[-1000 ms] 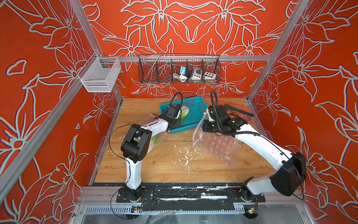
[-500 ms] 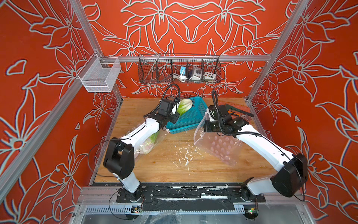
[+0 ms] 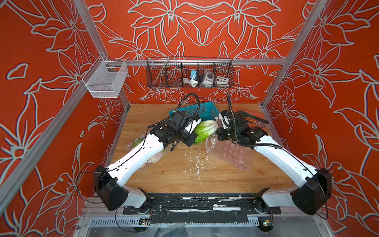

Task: Put the chinese cabbages into a zipper bag and zip it
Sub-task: Place the Chinese cabbage in the zipper food storage bag.

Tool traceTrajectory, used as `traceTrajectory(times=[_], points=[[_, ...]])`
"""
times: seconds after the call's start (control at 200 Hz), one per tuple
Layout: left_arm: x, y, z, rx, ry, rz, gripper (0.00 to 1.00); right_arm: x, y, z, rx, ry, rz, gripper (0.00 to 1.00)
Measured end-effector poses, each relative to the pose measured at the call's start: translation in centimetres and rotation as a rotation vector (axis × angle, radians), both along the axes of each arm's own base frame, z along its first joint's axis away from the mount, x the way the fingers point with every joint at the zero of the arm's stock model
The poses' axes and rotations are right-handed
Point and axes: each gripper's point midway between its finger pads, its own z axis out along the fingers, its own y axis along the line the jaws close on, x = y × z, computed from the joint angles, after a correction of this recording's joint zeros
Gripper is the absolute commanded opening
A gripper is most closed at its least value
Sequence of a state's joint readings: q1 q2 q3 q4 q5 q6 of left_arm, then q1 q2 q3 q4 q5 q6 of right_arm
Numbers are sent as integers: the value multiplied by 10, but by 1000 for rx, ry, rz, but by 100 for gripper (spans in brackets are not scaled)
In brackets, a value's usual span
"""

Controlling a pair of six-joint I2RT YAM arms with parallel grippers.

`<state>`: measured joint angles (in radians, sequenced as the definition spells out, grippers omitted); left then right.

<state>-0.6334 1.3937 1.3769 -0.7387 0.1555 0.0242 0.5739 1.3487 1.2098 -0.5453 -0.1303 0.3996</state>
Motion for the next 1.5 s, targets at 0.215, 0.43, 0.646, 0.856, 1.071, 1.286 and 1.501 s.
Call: traceTrajectory(times=[0.215,0.43,0.646,0.856,1.071,1.286,1.501], points=[[-21,12,2,7,43,5,0,1,0,1,-3,-11,4,0],[-34,1,-8,27,78,-45,0,-5,8,2,-43,-46,63,0],[-33,-2,-17,50,97,-61,0,-20,30,8,-53,-78,184,0],[-23,-11,-19,28,85,-54,0,-29,44,13,16,-60,245,0],[-20,-31,-7,-74,108,-93,0,-34,56,22,94,-47,277,0],[-28,-42,0,-94,90,-200,1,-44,62,33,183,-14,362,0],[-41,-24,16,-43,-57,-285,1,-49,62,55,266,-5,443,0]])
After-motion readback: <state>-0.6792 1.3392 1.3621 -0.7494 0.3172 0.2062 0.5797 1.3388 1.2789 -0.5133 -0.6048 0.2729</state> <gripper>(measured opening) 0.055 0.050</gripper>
